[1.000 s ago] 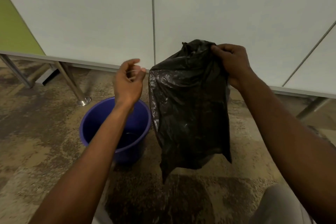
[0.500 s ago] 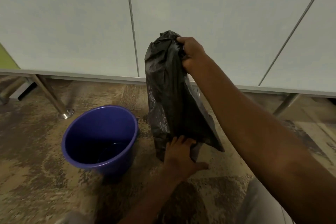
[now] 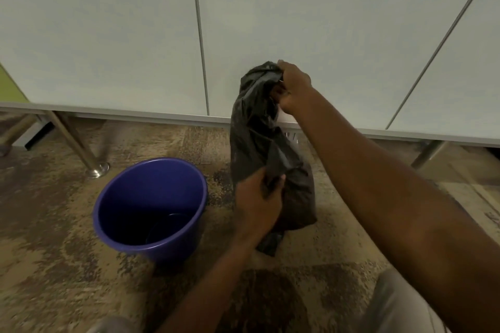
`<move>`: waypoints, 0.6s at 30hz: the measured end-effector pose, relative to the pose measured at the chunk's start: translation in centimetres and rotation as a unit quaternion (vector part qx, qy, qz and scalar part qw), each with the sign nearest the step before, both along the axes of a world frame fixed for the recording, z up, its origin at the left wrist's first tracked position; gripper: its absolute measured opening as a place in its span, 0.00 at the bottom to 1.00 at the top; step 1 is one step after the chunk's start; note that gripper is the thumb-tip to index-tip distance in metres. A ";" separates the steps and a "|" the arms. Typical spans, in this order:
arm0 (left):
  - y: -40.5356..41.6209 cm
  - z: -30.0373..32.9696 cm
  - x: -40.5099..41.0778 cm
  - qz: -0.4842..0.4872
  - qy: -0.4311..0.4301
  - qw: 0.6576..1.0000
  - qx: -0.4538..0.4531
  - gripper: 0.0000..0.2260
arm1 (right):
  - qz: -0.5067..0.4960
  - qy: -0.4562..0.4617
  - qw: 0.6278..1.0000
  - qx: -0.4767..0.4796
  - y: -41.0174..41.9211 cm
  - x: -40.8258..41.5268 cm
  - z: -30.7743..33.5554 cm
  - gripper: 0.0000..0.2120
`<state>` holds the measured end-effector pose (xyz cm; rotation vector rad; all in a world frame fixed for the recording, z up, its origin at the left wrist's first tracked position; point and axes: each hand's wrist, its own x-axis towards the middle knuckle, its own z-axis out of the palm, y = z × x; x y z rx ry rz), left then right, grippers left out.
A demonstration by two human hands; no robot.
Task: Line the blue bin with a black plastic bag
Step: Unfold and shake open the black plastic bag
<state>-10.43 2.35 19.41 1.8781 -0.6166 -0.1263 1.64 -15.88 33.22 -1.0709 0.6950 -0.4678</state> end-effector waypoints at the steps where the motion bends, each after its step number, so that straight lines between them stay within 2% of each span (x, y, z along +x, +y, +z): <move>1: 0.9 0.9 0.9 -0.001 0.029 1.000 -0.011 0.06 | 0.030 0.009 0.999 -0.031 -0.3 -0.9 -0.4 0.21; 3: 2.4 2.7 2.8 0.005 0.068 0.996 -0.058 0.05 | 0.070 0.068 0.984 -0.147 -0.6 -3.1 -0.9 0.23; 5: 3.5 4.4 4.7 0.019 0.103 0.988 -0.112 0.05 | 0.066 0.134 0.942 -0.302 0.0 -5.5 -1.5 0.32; 7: 3.9 5.6 6.1 0.037 0.116 0.982 -0.143 0.05 | 0.047 0.144 0.907 -0.392 2.1 -8.9 -2.2 0.37; 9: 3.9 6.2 7.3 0.062 0.102 0.979 -0.163 0.05 | 0.073 0.112 0.895 -0.427 4.9 -12.4 -3.9 0.36; 11: 3.9 7.0 8.1 0.068 0.101 0.976 -0.179 0.04 | 0.131 0.106 0.862 -0.479 7.3 -15.2 -6.0 0.35; 13: 4.2 7.3 8.9 0.062 0.136 0.969 -0.198 0.03 | 0.178 0.108 0.828 -0.522 8.6 -17.1 -7.9 0.30; 16: 5.5 7.1 10.3 0.056 0.187 0.963 -0.188 0.02 | 0.178 0.071 0.827 -0.528 8.2 -17.6 -9.3 0.18; 18: 6.7 6.6 11.1 0.051 0.227 0.954 -0.187 0.08 | 0.177 0.041 0.838 -0.514 7.3 -17.2 -9.0 0.13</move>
